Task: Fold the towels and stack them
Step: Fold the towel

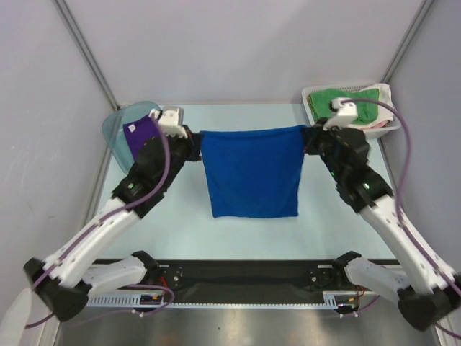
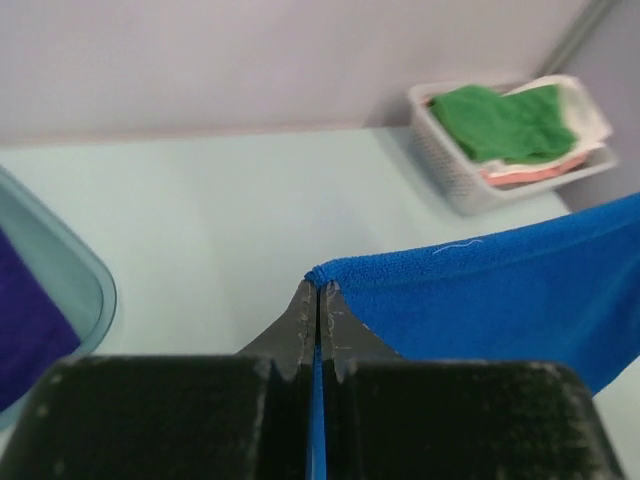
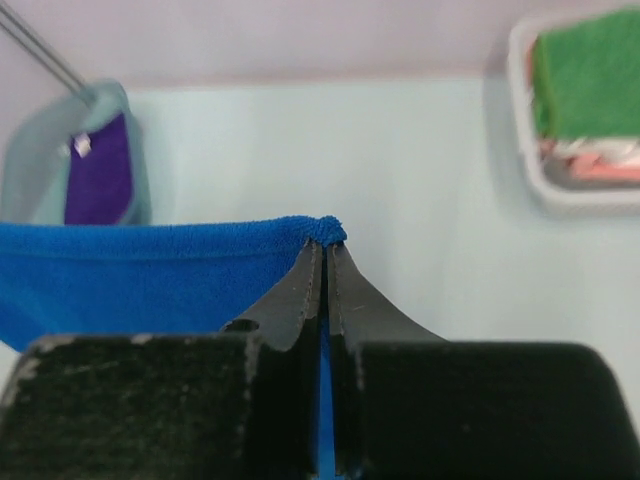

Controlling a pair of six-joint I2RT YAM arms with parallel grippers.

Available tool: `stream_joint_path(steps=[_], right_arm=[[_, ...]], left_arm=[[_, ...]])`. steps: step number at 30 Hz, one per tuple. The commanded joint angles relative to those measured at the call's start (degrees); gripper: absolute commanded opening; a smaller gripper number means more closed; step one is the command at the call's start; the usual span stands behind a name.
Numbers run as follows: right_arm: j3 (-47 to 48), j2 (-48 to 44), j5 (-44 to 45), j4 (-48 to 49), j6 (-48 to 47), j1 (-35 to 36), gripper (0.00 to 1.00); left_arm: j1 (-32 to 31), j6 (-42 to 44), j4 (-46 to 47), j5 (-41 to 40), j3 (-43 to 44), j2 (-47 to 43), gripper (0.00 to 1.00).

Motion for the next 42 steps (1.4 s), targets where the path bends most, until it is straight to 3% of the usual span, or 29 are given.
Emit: stream_joint_path(steps=[1,6,10,14,16,23,29,42], right_arm=[[-3.03,12.17,-8.35,8.11,2.88,-4.88,0.0],[3.37,37.88,-13.48,18.65,4.91,-10.68,0.0],[15.74,53.89,-15.85,19.91,5.53,-12.62,0.0],[30.41,64.04,-17.0,16.93,5.79,-13.68,0.0],[33.08,67.12,-16.74,16.57,5.53,-13.86,0.0],[38.36,72.14,-16.74,16.92,4.56,-14.73,0.0],[33.8,71.62,-17.79,19.02,5.61,-15.52,0.0],[18.25,62.4,-19.03,21.75,8.6,-15.96,0.0]], left_arm=[[8.62,-5.04,6.38,6.12,-2.12,10.47,0.0],[15.05,-6.72,16.91,8.93,3.31,30.44,0.0],[19.01,-7.34,17.83,10.87,16.11,46.26,0.0],[22.26,-6.9,14.93,12.19,25.73,56.55,0.0],[23.5,-6.55,15.45,11.94,27.66,57.8,0.0],[25.08,-5.41,15.02,11.93,30.83,61.49,0.0],[25.17,-5.93,14.57,14.91,31.1,63.61,0.0],[25.08,-9.1,16.77,14.74,15.03,53.6,0.0]])
